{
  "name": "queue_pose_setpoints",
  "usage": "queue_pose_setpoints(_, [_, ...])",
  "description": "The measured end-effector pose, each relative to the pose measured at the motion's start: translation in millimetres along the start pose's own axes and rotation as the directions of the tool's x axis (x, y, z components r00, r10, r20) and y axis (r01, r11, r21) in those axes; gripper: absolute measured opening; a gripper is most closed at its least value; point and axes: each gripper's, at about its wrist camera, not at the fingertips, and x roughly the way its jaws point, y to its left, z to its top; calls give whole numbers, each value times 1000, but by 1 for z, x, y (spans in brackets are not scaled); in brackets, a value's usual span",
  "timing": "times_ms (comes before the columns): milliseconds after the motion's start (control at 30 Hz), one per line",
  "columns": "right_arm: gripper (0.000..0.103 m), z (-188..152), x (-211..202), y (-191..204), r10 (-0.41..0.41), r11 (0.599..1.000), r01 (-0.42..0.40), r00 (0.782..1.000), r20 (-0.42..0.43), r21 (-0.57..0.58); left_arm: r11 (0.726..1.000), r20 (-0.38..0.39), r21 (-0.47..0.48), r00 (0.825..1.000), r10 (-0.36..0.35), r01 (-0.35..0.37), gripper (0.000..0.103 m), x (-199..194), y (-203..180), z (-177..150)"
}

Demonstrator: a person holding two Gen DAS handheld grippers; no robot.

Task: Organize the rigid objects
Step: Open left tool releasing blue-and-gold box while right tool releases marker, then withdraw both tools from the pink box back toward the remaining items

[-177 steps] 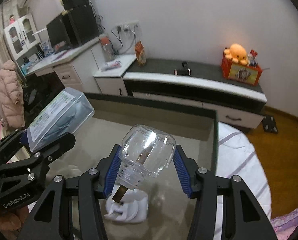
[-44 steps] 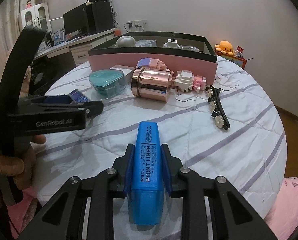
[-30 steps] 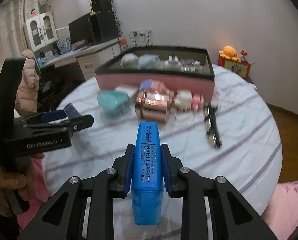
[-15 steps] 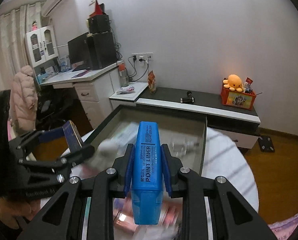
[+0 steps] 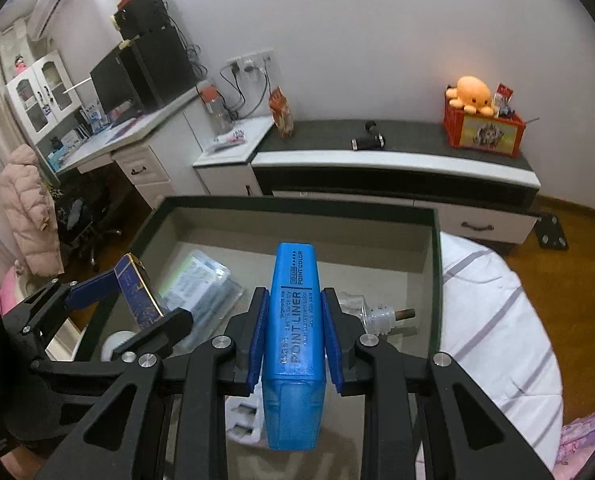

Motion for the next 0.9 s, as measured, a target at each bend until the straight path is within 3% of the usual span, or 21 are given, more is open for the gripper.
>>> queue_pose_setpoints(100, [27, -3, 7, -5, 6, 1000, -5, 1000, -25, 15, 999, -19, 3, 999, 37, -37, 86, 6, -1, -5])
queue_pose_setpoints(167, [34, -5, 6, -10, 17, 999, -16, 1000, -18, 36, 1000, 1, -9, 1000, 30, -30, 90, 2, 1, -11])
queue_pose_setpoints(233, [68, -7, 0, -13, 29, 998, -29, 1000, 2, 59, 999, 22, -8, 999, 40, -40, 95, -6, 1, -14])
queue_pose_setpoints(300, [81, -9, -6, -14, 38, 997, -39, 999, 24, 70, 999, 47, -6, 998, 52, -52, 97, -15, 1, -18])
queue_pose_setpoints(400, [83, -15, -21, -14, 49, 995, -53, 997, 51, 88, 998, 92, -22, 993, 67, -66, 103, -35, 4, -25])
queue_pose_setpoints(533, [92, -26, -52, -13, 37, 990, -53, 991, 126, 130, 997, 159, -43, 985, 65, -59, 103, -66, 10, -35])
queue_pose_setpoints(600, [103, -32, -67, -13, 34, 987, -57, 987, 157, 150, 998, 177, -49, 983, 53, -45, 103, -77, 13, -37])
queue_pose_setpoints(767, [103, -46, -101, -4, 32, 987, -63, 979, 201, 151, 998, 180, -45, 982, 58, -51, 103, -96, 11, -40])
queue_pose_setpoints(900, [103, -65, -132, 6, 3, 992, -33, 970, 243, 120, 996, 230, -77, 972, 51, -34, 103, -127, 16, -56])
